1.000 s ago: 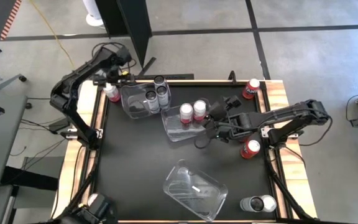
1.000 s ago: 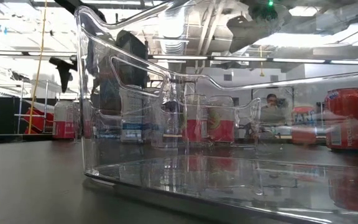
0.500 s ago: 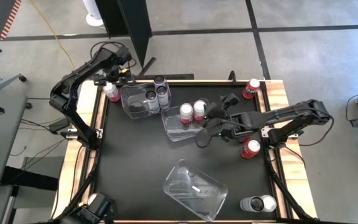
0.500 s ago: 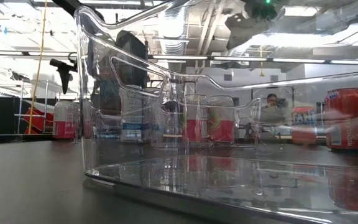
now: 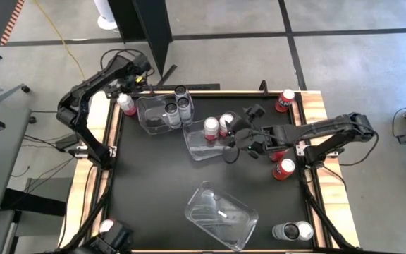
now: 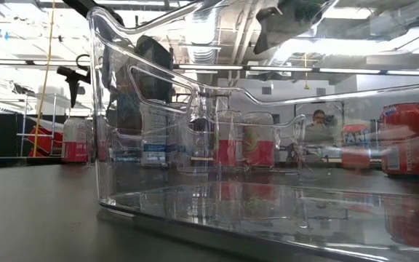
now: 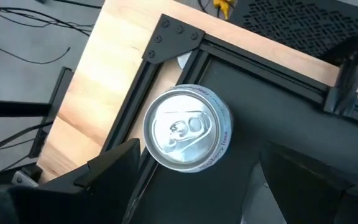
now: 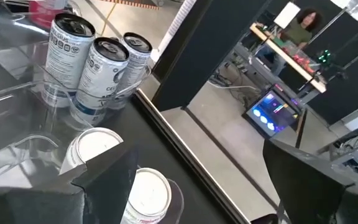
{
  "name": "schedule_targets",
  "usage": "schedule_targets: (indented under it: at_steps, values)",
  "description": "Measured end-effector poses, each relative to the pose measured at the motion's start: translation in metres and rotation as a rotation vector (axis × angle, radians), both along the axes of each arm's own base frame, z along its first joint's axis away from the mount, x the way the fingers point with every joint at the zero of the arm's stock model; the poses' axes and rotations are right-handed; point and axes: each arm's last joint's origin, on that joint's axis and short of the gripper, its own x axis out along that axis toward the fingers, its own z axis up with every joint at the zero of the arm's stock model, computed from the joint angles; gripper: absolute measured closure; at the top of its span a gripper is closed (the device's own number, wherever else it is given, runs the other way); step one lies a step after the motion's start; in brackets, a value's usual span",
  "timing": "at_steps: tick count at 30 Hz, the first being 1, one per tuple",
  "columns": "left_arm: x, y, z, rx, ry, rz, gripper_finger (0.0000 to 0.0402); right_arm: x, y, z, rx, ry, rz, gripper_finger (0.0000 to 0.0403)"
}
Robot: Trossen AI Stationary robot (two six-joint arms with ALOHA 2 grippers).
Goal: Sort soda cans
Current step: Put the top left pink-white soda can in the middle transparent bin
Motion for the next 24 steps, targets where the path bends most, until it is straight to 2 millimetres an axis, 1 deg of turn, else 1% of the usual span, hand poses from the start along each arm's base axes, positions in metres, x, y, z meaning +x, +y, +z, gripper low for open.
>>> schedule_targets:
  at_steps: [8, 13, 20, 24]
  values:
    - [0.001, -0.003, -0.011, 0.007, 0.000, 0.053, 0.0078, 0.001, -0.008, -0.001, 0.032, 0.005, 0.009, 0.0042]
    - [0.001, -0.002, -0.011, 0.032, -0.006, 0.075, 0.0078, 0.001, -0.008, -0.001, 0.033, 0.013, 0.022, 0.0042]
    - [0.000, -0.003, -0.017, 0.031, -0.001, 0.103, 0.0078, 0.003, -0.007, -0.001, 0.058, 0.017, 0.079, 0.0042]
    - [0.000, -0.003, -0.017, 0.042, 0.001, 0.112, 0.0078, 0.004, -0.007, -0.001, 0.055, 0.020, 0.082, 0.0042]
